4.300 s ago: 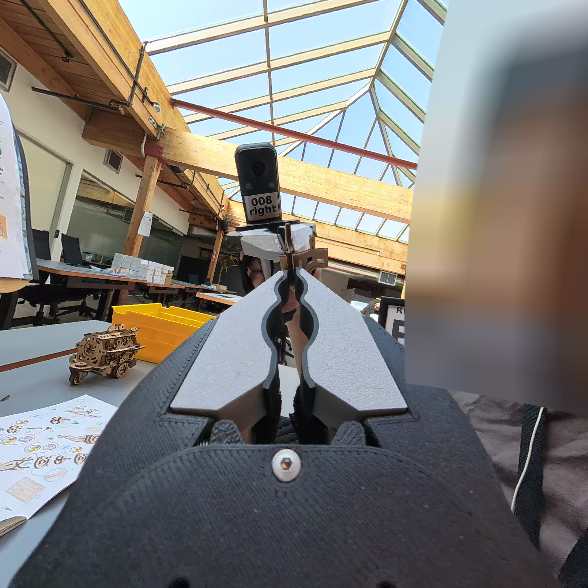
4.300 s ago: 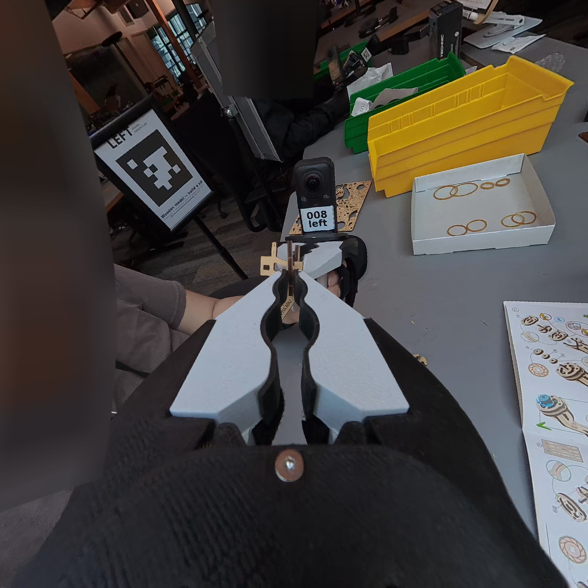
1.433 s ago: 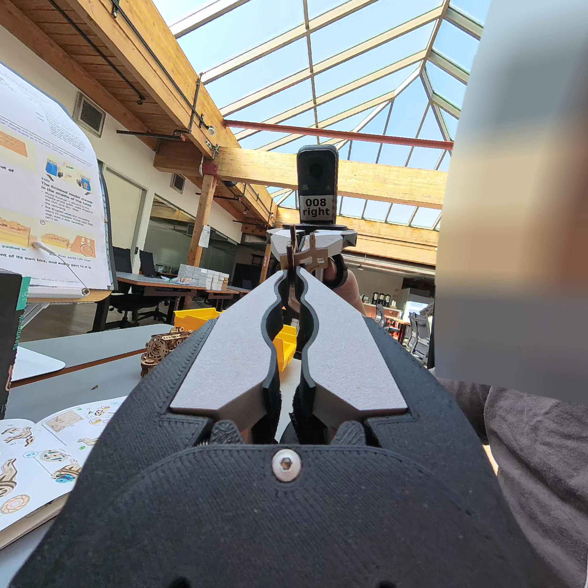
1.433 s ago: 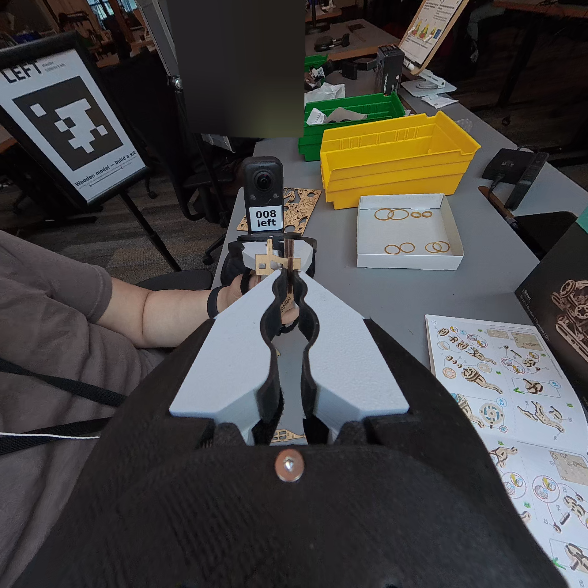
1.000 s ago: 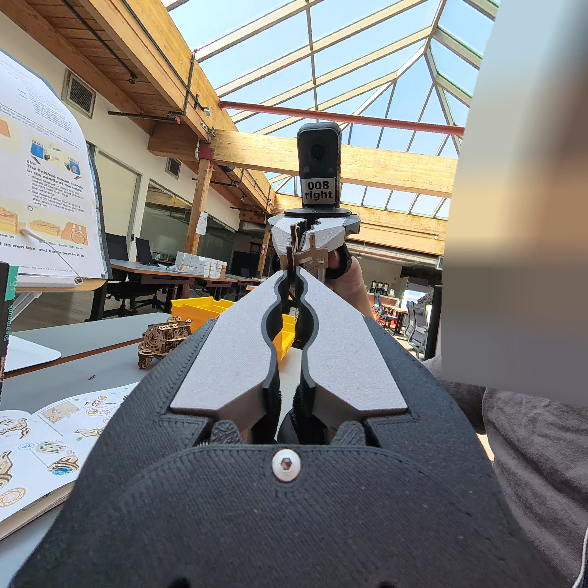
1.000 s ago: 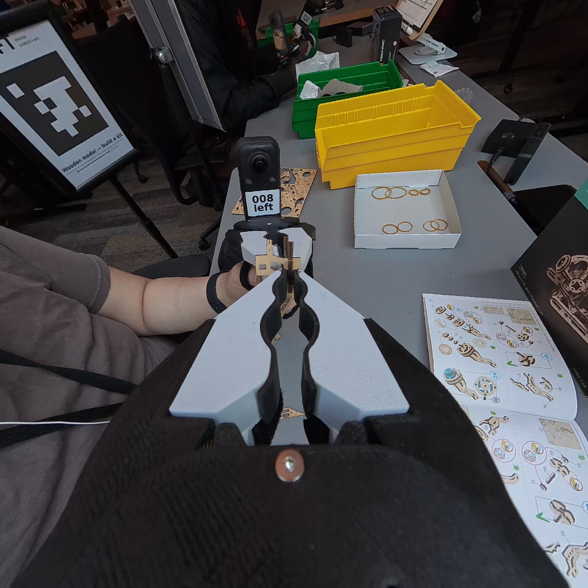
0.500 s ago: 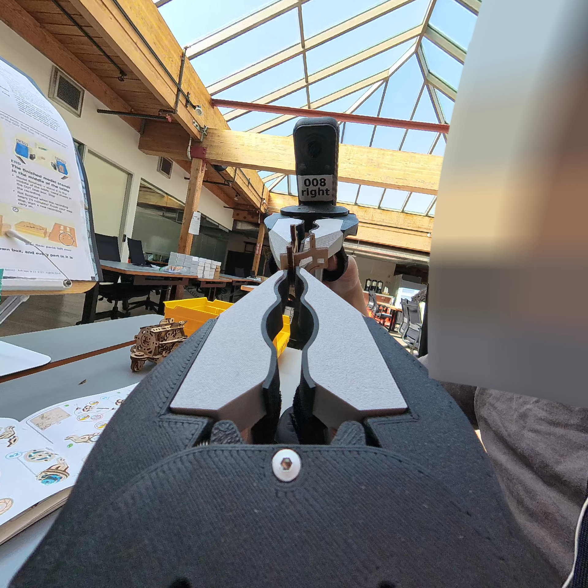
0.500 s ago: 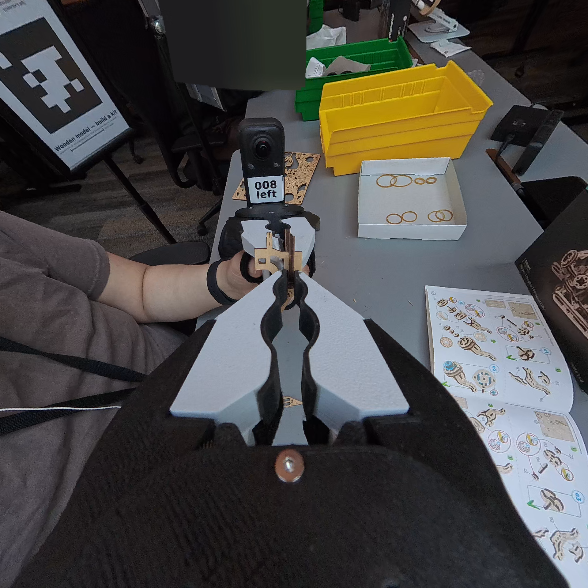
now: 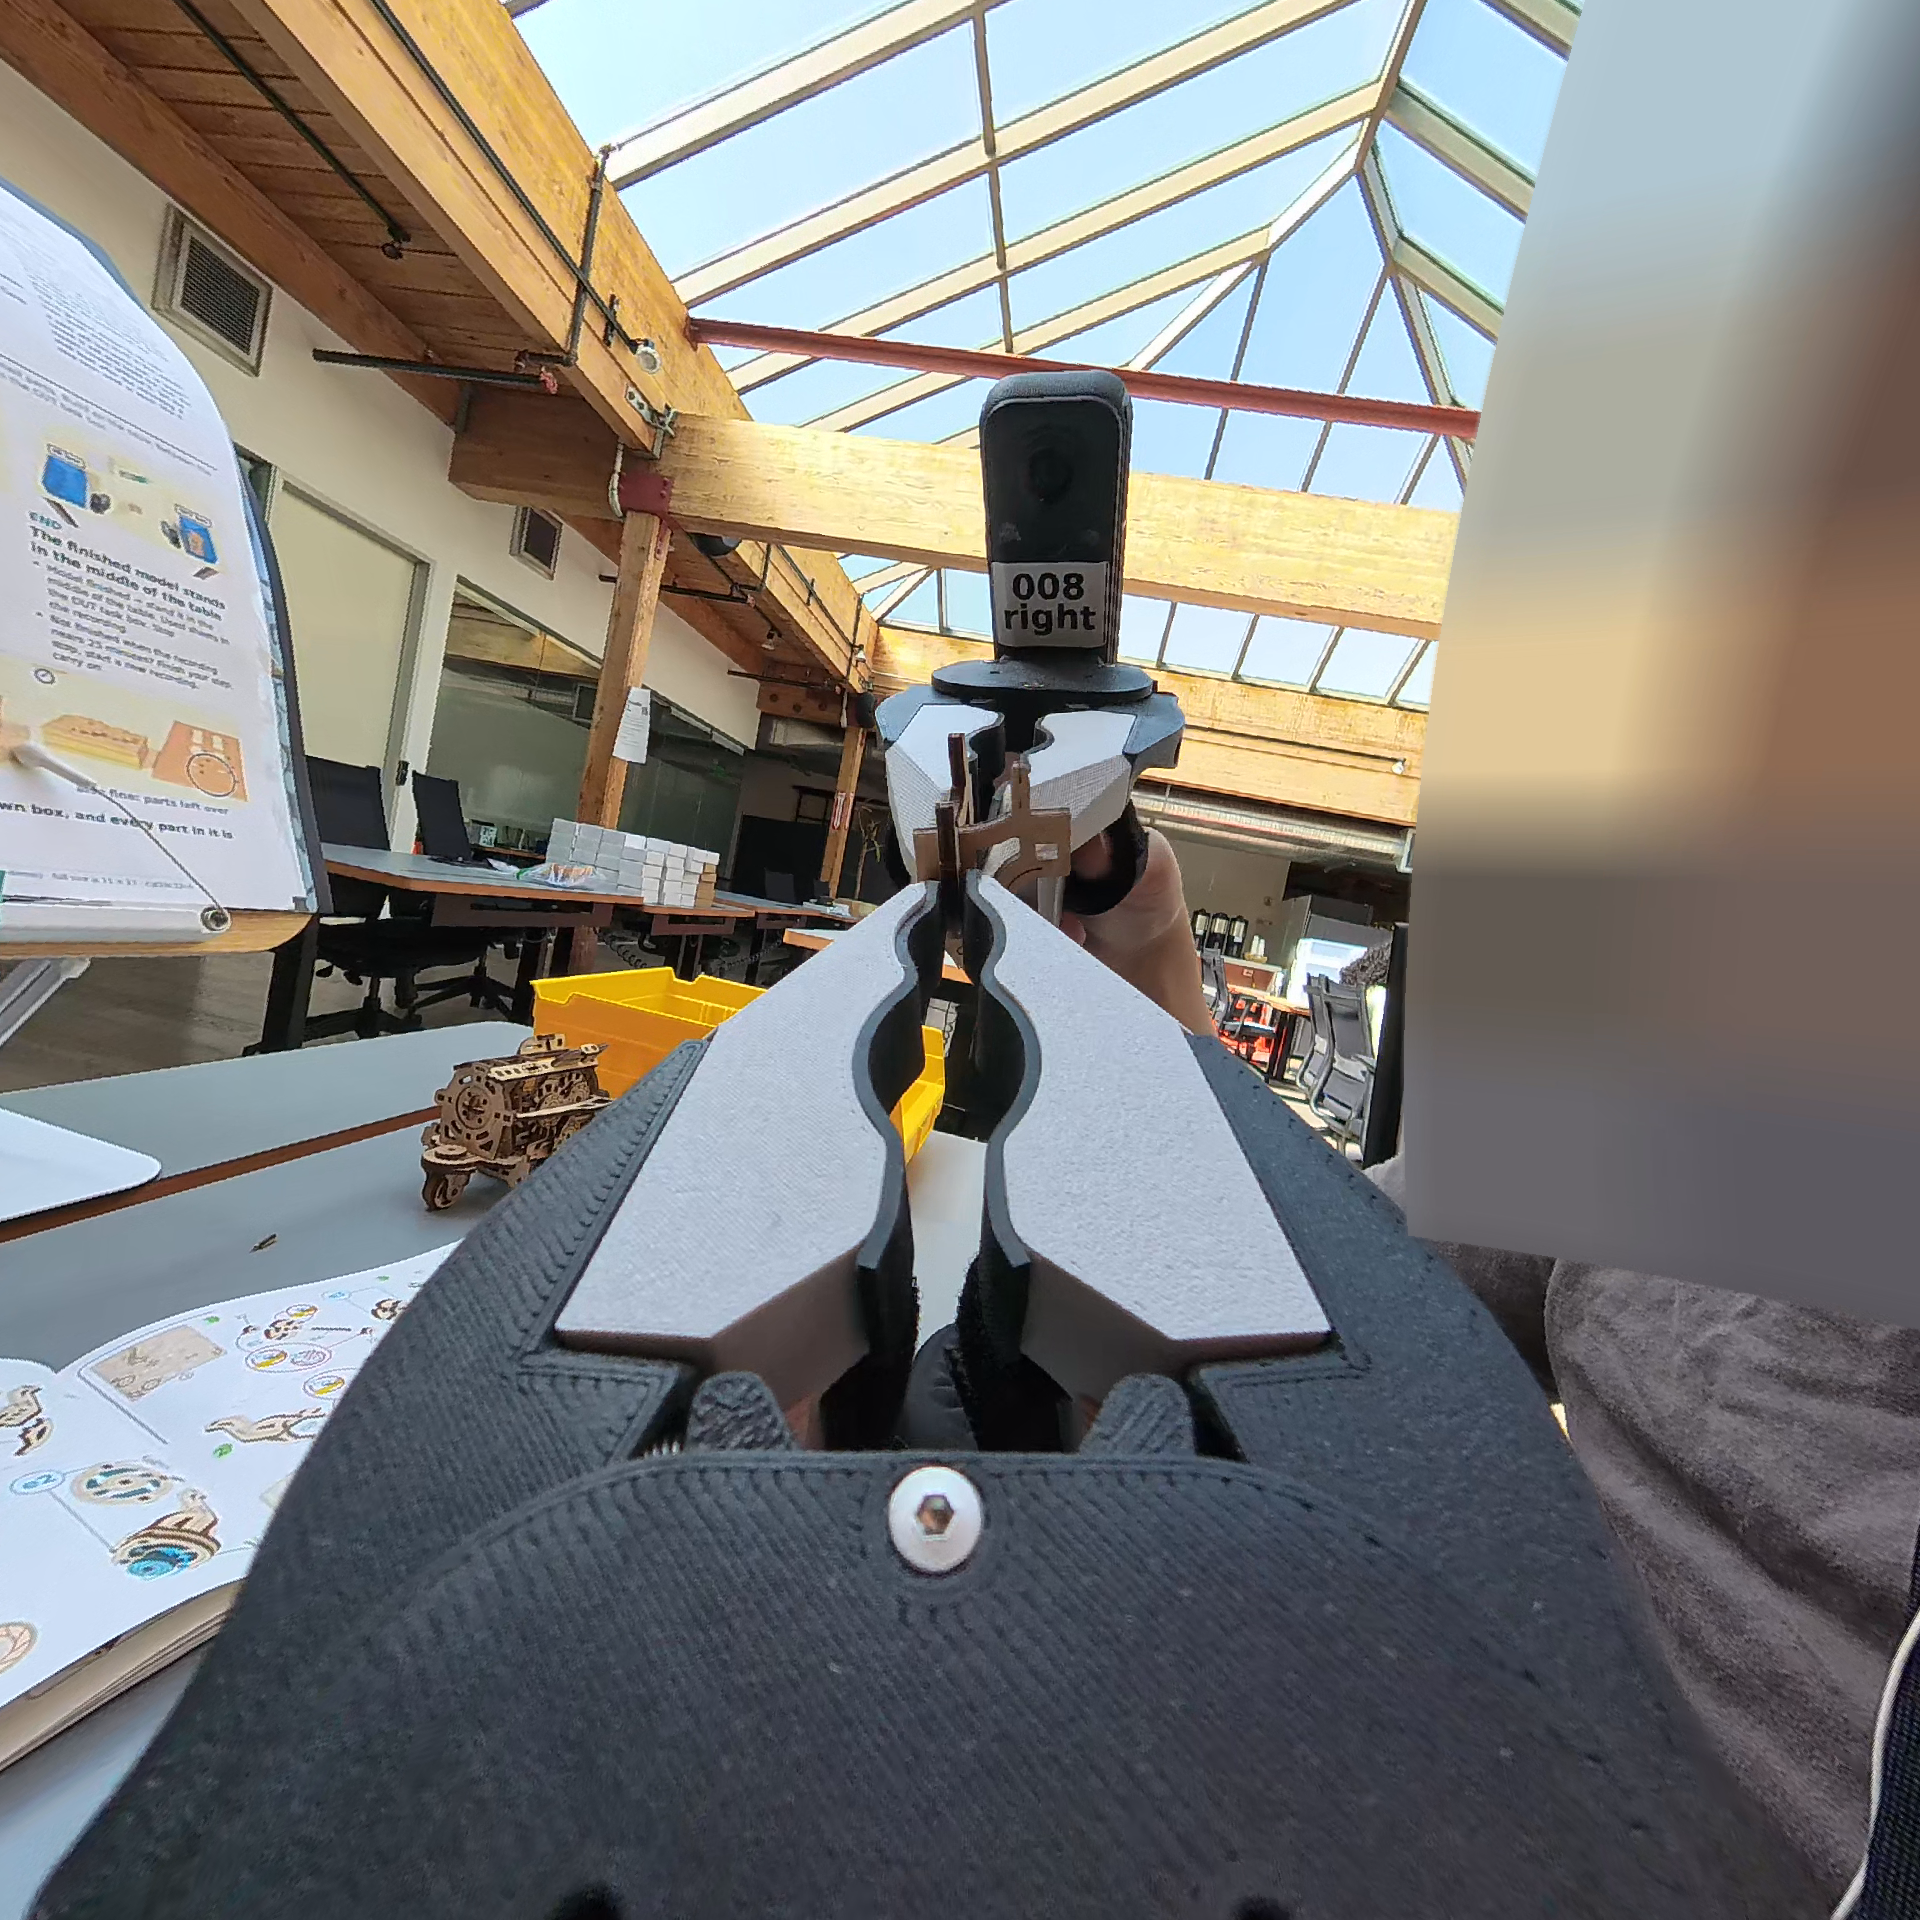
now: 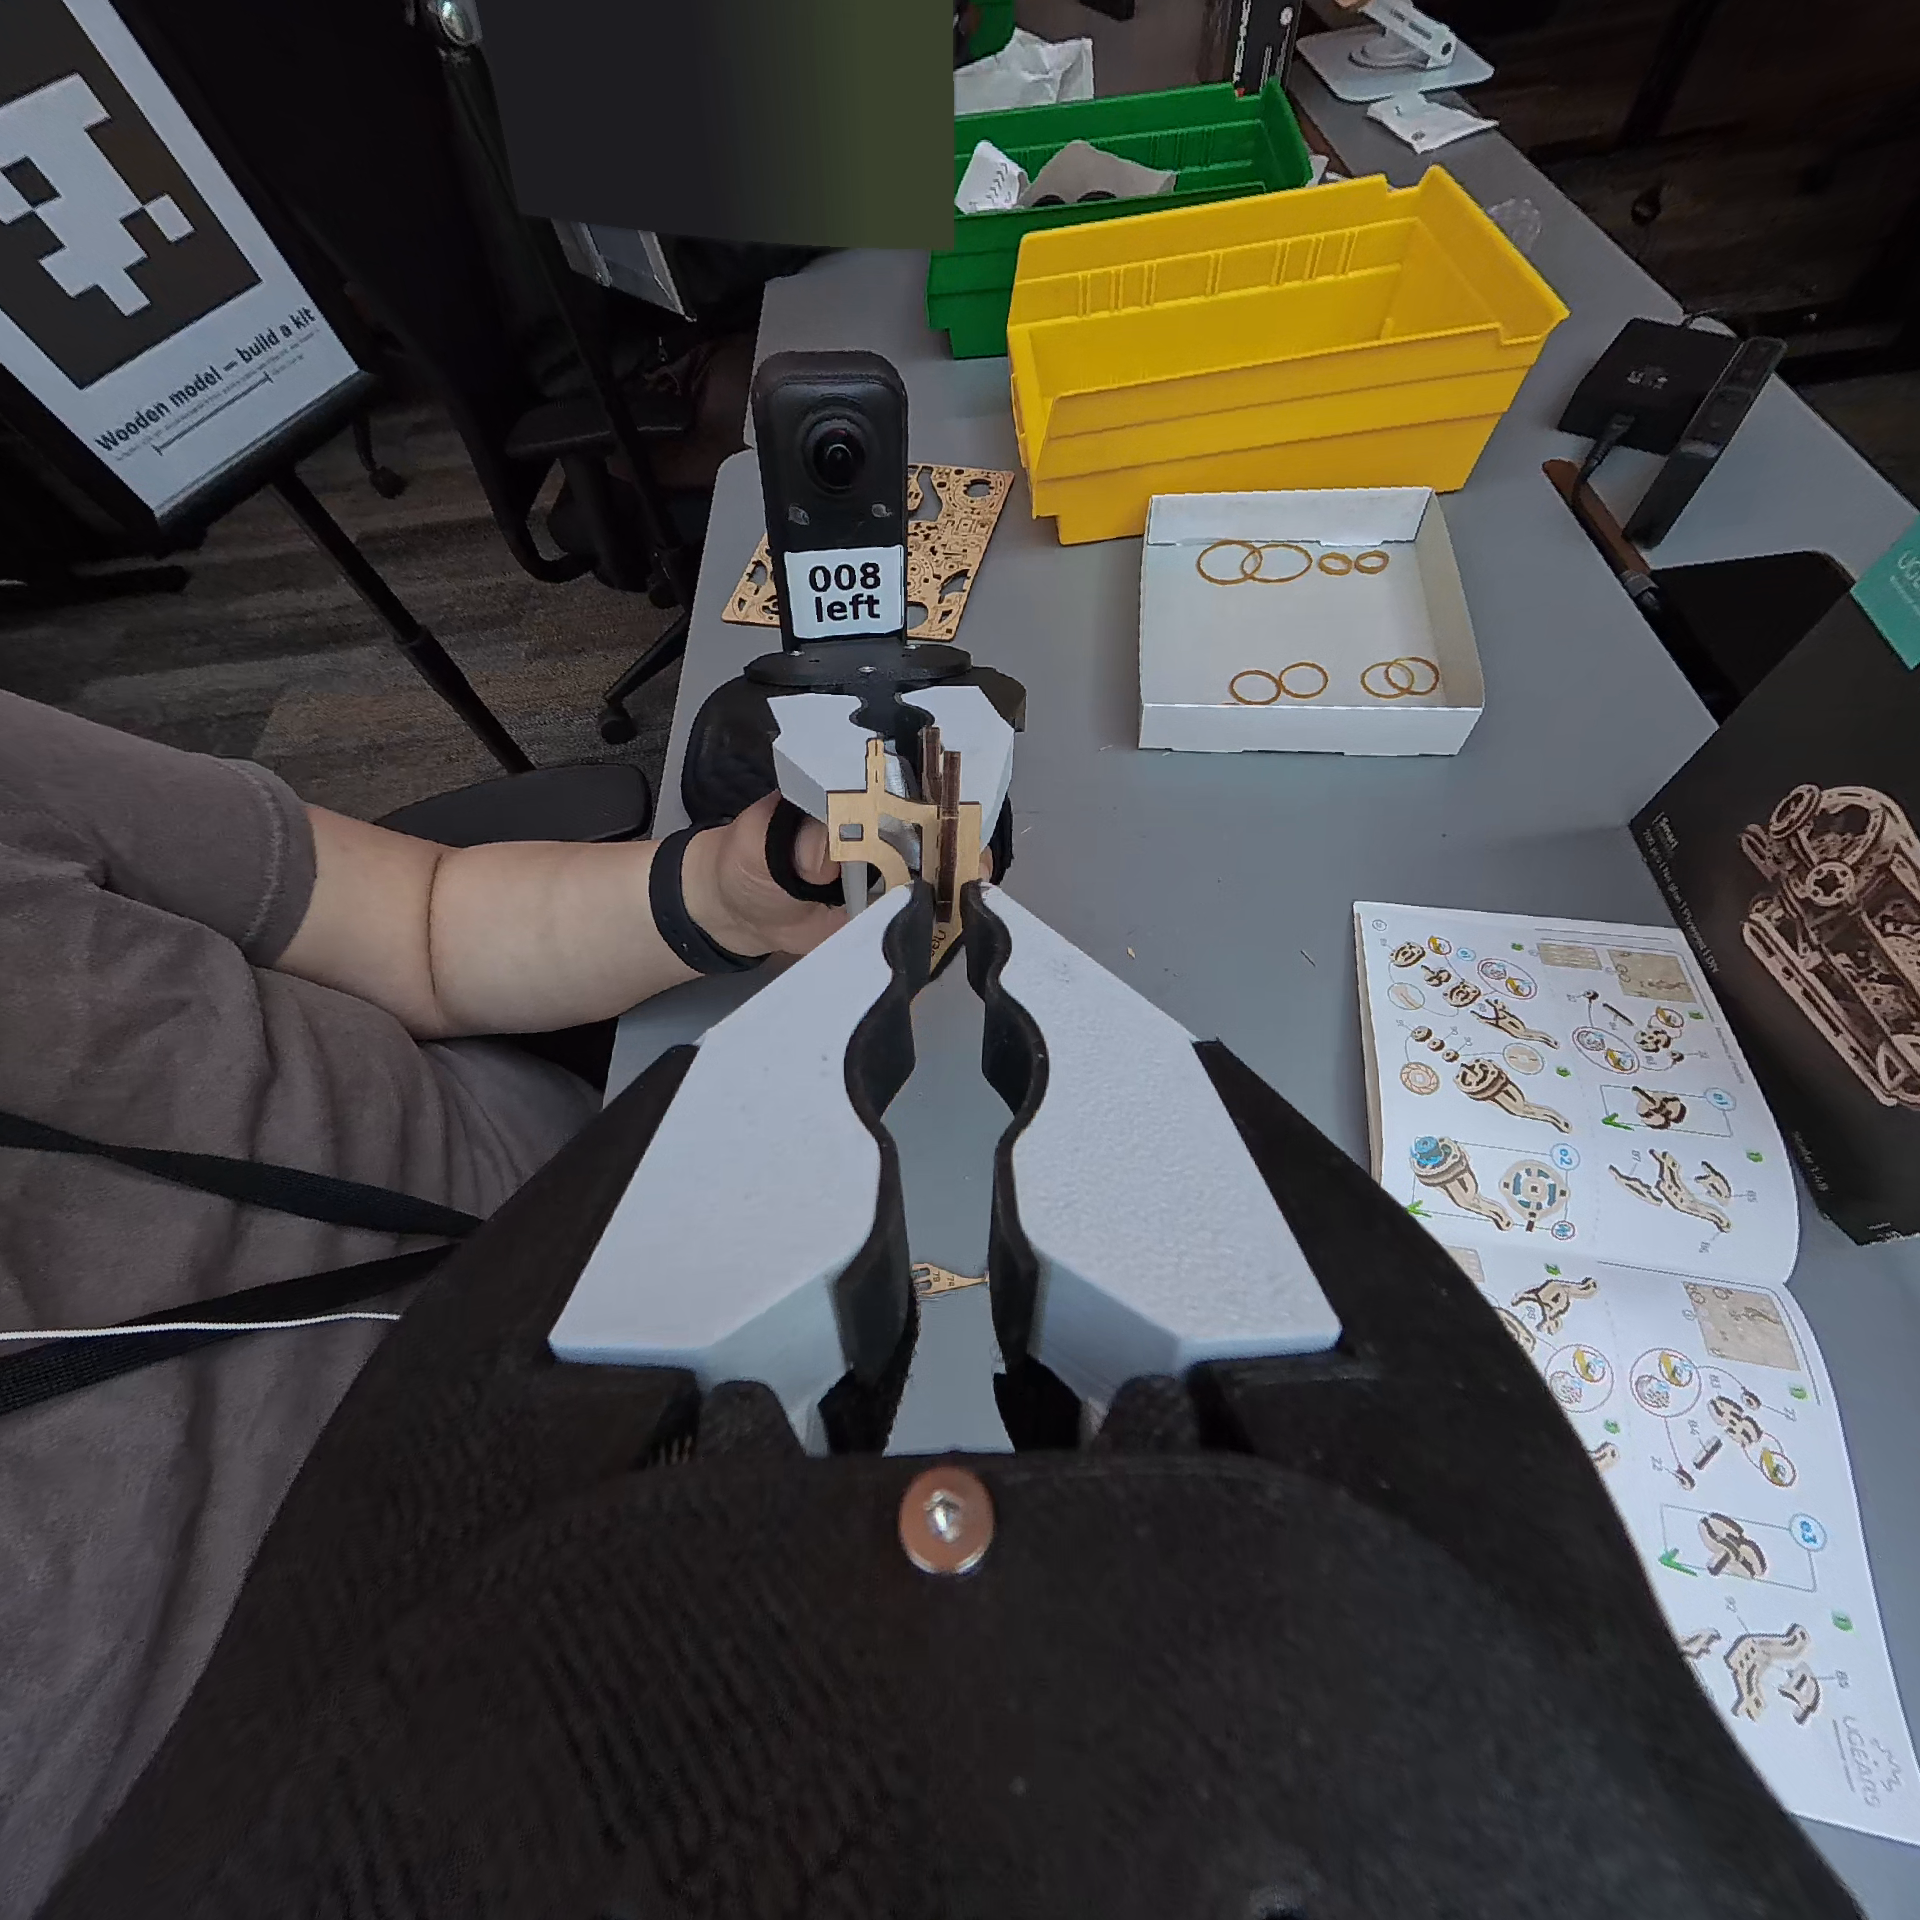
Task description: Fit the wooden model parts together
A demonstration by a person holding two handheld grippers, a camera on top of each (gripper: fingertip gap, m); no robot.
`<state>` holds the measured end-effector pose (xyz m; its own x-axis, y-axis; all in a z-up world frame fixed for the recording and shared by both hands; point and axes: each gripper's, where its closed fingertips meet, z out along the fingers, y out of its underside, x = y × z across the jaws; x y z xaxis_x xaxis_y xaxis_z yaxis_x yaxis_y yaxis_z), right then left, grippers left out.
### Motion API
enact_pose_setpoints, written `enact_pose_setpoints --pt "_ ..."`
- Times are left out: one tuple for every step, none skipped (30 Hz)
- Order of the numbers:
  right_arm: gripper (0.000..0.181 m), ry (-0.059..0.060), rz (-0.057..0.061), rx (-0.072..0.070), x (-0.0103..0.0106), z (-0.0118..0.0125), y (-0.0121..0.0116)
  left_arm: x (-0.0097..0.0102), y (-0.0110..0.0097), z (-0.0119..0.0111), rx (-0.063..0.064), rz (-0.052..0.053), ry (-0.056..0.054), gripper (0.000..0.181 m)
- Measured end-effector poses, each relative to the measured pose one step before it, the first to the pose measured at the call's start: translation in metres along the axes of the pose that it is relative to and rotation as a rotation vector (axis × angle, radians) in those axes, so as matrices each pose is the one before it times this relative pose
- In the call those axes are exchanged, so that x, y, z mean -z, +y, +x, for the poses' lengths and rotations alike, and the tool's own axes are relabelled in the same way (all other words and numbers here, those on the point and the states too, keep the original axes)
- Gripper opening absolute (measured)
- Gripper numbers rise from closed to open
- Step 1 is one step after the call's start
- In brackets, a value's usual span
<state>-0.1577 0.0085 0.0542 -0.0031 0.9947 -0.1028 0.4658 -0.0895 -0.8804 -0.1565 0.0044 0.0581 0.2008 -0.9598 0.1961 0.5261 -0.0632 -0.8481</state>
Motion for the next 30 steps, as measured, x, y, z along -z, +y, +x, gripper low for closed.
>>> enact_pose_setpoints --pt "0.002 -0.0053 0.0032 0.0023 -0.0008 -0.00055 -0.00041 0.00003 0.00002 -0.00022 -0.0007 -0.0001 -0.0019 0.0" --pt "0.002 -0.0075 0.003 -0.0039 -0.00027 -0.00095 -0.00073 0.00031 -0.00075 0.00066 0.0005 0.0037 0.0048 0.0" --pt "0.002 -0.0022 0.0015 0.001 0.00003 -0.00025 -0.00025 -0.00001 -0.00015 0.00024 0.0017 -0.0005 0.0014 0.001" --pt "0.002 0.0017 0.0007 0.0025 0.00007 0.0002 -0.00012 0.00004 -0.00002 -0.00003 -0.0016 0.0002 -0.0008 0.0" --pt "0.003 -0.002 0.0049 0.0027 0.0 -0.00041 -0.0007 -0.00016 0.00003 0.00051 -0.0007 0.0001 0.0022 0.0" --pt "0.002 -0.0001 0.0061 0.0006 0.00003 0.00008 -0.00108 -0.00019 0.00051 0.00003 -0.0007 -0.0028 -0.0001 0.001" --pt "0.002 -0.0013 -0.0014 -0.0018 -0.00006 0.0 0.00031 -0.00019 0.00024 -0.00011 -0.0014 -0.0012 -0.0013 0.001" --pt "0.001 -0.0008 -0.0005 -0.0018 -0.00011 0.00017 0.00017 0.00011 0.00023 -0.00022 0.0 -0.0005 -0.0006 0.0" --pt "0.001 -0.0001 -0.0002 0.0002 -0.00003 0.00011 0.0001 0.00006 -0.00004 -0.00005 0.0017 0.001 0.0006 0.001" --pt "0.001 -0.0032 -0.0004 -0.0019 -0.00008 -0.00018 0.00007 0.00001 -0.0001 0.00021 0.0024 0.0026 0.003 0.0" --pt "0.001 -0.0092 0.0056 -0.0018 -0.00007 -0.00072 -0.00071 0.00028 -0.00078 0.00075 0.0045 0.0074 0.0062 0.0" --pt "0.001 -0.0149 0.0092 -0.0049 -0.0002 -0.00112 -0.00092 0.0003 -0.00118 0.00099 0.0065 0.01 0.0081 0.0" --pt "0.001 -0.0173 0.0152 -0.0064 -0.00072 -0.00103 -0.0017 0.00069 -0.00179 0.0007 0.0068 0.0125 0.006 0.0" --pt "0.001 -0.0124 0.0111 -0.0092 -0.00104 0.00016 -0.00087 0.0008 -0.00116 -0.00027 0.0032 0.007 -0.0012 0.0" --pt "0.001 -0.0147 0.0098 -0.0063 -0.00086 -0.00018 -0.00087 0.00071 -0.00095 0.00033 -0.0004 0.0036 0.0012 0.0" --pt "0.001 -0.0205 0.013 -0.0079 -0.0006 -0.00136 -0.00133 0.00054 -0.00142 0.00124 0.0003 0.0042 0.0068 0.0" --pt "0.001 -0.0176 0.01 -0.0042 -0.00048 -0.00142 -0.00105 0.0003 -0.00102 0.00111 -0.0002 0.0029 0.0057 0.0" --pt "0.001 -0.0018 0.0059 0.0014 -0.00055 0.0003 -0.00065 0.00032 -0.00052 -0.00045 -0.0014 0.0007 -0.0043 0.0" --pt "0.001 0.0031 0.0 0.0051 -0.00045 0.00071 0.00028 0.00049 0.00003 -0.00056 -0.0024 -0.0017 -0.0037 0.0" --pt "0.001 -0.0066 0.0032 -0.0007 -0.00028 -0.00062 -0.00021 0.00025 -0.0003 0.00049 0.0011 -0.0001 0.004 0.0" --pt "0.001 -0.0084 0.0019 -0.0055 -0.00026 -0.00068 0.00005 0.00016 -0.00005 0.00035 0.0014 -0.0006 0.0034 0.0" --pt "0.001 -0.0007 -0.0013 -0.0021 -0.00001 0.00046 0.00065 0.00007 0.00062 -0.00058 0.0003 -0.0032 -0.003 0.0" --pt "0.001 -0.003 0.0001 -0.001 -0.00004 0.00032 0.00056 0.00016 0.00015 0.0 -0.0024 0.0002 -0.0006 0.0" --pt "0.001 -0.0152 0.0061 -0.0054 -0.00025 -0.00143 -0.00039 0.00021 -0.00053 0.00115 0.0031 0.0045 0.0084 0.001" --pt "0.001 -0.0105 0.0076 -0.0065 -0.00045 -0.00044 -0.00073 0.00029 -0.00073 0.00026 0.003 0.0044 0.0028 0.001" --pt "0.001 -0.0031 0.0047 -0.0006 -0.00058 0.00048 -0.00022 0.00047 -0.0005 -0.00043 -0.001 0.0029 -0.0022 0.001" --pt "0.001 -0.012 0.0054 -0.0051 -0.00053 -0.0007 -0.00039 0.00032 -0.0005 0.0006 0.0015 0.0027 0.0043 0.001" --pt "0.001 -0.0094 0.0043 -0.0067 -0.00018 -0.0003 -0.00029 0.00016 -0.00033 0.00022 0.0014 0.0017 0.002 0.001" --pt "0.001 -0.0071 0.0023 -0.0008 -0.00025 -0.00023 -0.00002 0.00018 -0.00014 0.00042 0.0002 0.0013 0.0033 0.001" --pt "0.001 -0.0098 0.0045 -0.0005 -0.00019 -0.00087 -0.00041 0.00009 -0.00051 0.0008 0.0014 0.003 0.0054 0.001"
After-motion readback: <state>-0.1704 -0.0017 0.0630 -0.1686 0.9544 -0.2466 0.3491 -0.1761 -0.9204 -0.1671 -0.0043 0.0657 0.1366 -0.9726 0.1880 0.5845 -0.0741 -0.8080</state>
